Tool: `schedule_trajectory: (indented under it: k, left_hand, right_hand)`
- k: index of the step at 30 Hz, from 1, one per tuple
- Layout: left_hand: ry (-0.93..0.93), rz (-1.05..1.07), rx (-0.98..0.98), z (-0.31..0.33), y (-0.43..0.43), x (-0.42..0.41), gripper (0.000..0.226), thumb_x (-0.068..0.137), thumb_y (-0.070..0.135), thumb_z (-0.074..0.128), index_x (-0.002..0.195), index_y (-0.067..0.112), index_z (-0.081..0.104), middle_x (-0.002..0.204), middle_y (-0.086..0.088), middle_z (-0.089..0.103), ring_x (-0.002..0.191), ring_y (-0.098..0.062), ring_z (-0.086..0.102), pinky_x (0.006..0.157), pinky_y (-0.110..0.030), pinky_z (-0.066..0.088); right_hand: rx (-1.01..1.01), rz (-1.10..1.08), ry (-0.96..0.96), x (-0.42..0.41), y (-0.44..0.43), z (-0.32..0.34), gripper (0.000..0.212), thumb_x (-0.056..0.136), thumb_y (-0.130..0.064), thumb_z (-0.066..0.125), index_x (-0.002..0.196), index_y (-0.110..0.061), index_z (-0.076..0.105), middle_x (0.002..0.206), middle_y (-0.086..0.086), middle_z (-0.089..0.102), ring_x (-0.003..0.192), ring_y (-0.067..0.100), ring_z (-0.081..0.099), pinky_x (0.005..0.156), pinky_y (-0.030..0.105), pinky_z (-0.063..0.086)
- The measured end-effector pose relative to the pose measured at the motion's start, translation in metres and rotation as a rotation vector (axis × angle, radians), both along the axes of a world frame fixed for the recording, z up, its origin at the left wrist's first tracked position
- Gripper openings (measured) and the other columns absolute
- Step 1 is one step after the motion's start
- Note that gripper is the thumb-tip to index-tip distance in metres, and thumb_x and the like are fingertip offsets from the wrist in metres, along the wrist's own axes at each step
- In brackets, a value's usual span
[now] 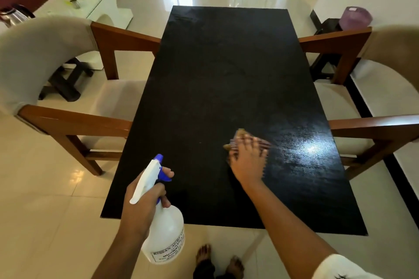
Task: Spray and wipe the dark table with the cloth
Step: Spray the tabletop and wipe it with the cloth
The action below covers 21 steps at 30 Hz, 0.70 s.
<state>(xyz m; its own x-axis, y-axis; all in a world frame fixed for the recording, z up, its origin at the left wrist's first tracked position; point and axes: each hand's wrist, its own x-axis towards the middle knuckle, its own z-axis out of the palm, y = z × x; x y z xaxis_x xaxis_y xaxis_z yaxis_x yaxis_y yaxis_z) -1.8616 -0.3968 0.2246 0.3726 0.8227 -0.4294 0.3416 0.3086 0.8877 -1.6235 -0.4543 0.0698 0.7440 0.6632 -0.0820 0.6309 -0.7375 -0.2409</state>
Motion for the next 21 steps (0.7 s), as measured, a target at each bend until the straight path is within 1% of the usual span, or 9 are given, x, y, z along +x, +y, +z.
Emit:
schedule_trajectory:
  k: [3,5,7,10,13,15,17,19,21]
  left_hand:
    - [0.001,0.006,-0.007,-0.001,0.004,0.001,0.028,0.072,0.006,0.063,0.09,0.027,0.059,0.088,-0.011,0.062,0.057,-0.022,0.051,0.068,-0.031,0.045]
    - [0.011,0.015,-0.017,0.0,0.007,0.003,0.03,0.083,-0.002,0.057,0.087,0.028,0.055,0.08,-0.01,0.059,0.059,-0.023,0.049,0.069,-0.032,0.042]
    - [-0.001,-0.012,0.002,0.0,0.011,0.004,0.025,0.077,0.004,0.061,0.088,0.026,0.059,0.088,-0.01,0.063,0.058,-0.024,0.05,0.069,-0.032,0.044]
    - [-0.013,-0.031,0.013,0.0,0.02,0.01,0.034,0.06,0.016,0.054,0.092,0.026,0.062,0.098,-0.007,0.065,0.058,-0.023,0.052,0.069,-0.034,0.047]
    - [-0.026,-0.029,0.023,0.0,0.031,0.018,0.036,0.059,0.019,0.053,0.094,0.026,0.062,0.097,-0.006,0.064,0.06,-0.022,0.053,0.07,-0.034,0.047]
    - [-0.046,-0.039,0.044,0.001,0.037,0.022,0.036,0.06,0.019,0.052,0.094,0.026,0.061,0.094,-0.004,0.064,0.06,-0.021,0.053,0.069,-0.03,0.046]
    - [-0.049,-0.053,0.044,0.0,0.042,0.025,0.037,0.062,0.02,0.052,0.097,0.025,0.061,0.097,-0.003,0.064,0.061,-0.02,0.054,0.068,-0.029,0.046]
    - [-0.053,-0.066,0.045,-0.002,0.045,0.027,0.036,0.062,0.02,0.051,0.096,0.025,0.062,0.098,-0.002,0.065,0.061,-0.02,0.054,0.068,-0.029,0.046]
    - [-0.053,-0.087,0.044,-0.005,0.046,0.03,0.036,0.062,0.019,0.052,0.096,0.023,0.064,0.1,-0.004,0.065,0.061,-0.022,0.054,0.07,-0.033,0.047]
  right_hand:
    - [-0.001,0.417,0.111,-0.044,0.042,0.004,0.064,0.091,-0.043,0.052,0.149,-0.03,0.026,0.159,-0.003,0.019,0.147,0.022,0.007,0.115,0.054,0.005]
    - [-0.059,0.573,0.141,-0.046,0.064,0.004,0.062,0.094,-0.048,0.045,0.149,-0.033,0.021,0.16,-0.004,0.014,0.147,0.021,0.003,0.114,0.056,0.003]
    - [-0.058,0.528,0.112,-0.021,0.078,0.002,0.063,0.093,-0.053,0.042,0.149,-0.034,0.02,0.16,-0.006,0.014,0.147,0.02,0.004,0.114,0.058,0.005]
    - [-0.008,0.193,0.033,0.047,0.071,-0.005,0.066,0.089,-0.058,0.043,0.148,-0.033,0.026,0.158,-0.008,0.019,0.146,0.019,0.011,0.112,0.061,0.012]
    - [-0.043,-0.127,0.049,0.109,0.038,-0.007,0.067,0.091,-0.06,0.037,0.15,-0.031,0.022,0.16,-0.005,0.015,0.147,0.022,0.005,0.112,0.064,0.008]
    - [-0.042,-0.234,0.09,0.113,0.029,-0.007,0.068,0.092,-0.061,0.036,0.151,-0.031,0.019,0.16,-0.003,0.013,0.147,0.024,0.002,0.112,0.065,0.004]
    - [-0.057,-0.181,0.055,0.086,0.034,-0.008,0.069,0.092,-0.061,0.036,0.151,-0.03,0.018,0.16,-0.001,0.013,0.147,0.025,0.001,0.11,0.065,0.002]
    - [-0.036,0.015,0.039,0.042,0.038,-0.009,0.069,0.09,-0.06,0.039,0.15,-0.03,0.022,0.16,-0.001,0.015,0.147,0.024,0.004,0.11,0.063,0.004]
    - [-0.006,0.261,0.083,-0.002,0.029,-0.008,0.067,0.089,-0.059,0.04,0.149,-0.033,0.024,0.159,-0.003,0.017,0.147,0.022,0.003,0.112,0.062,0.002]
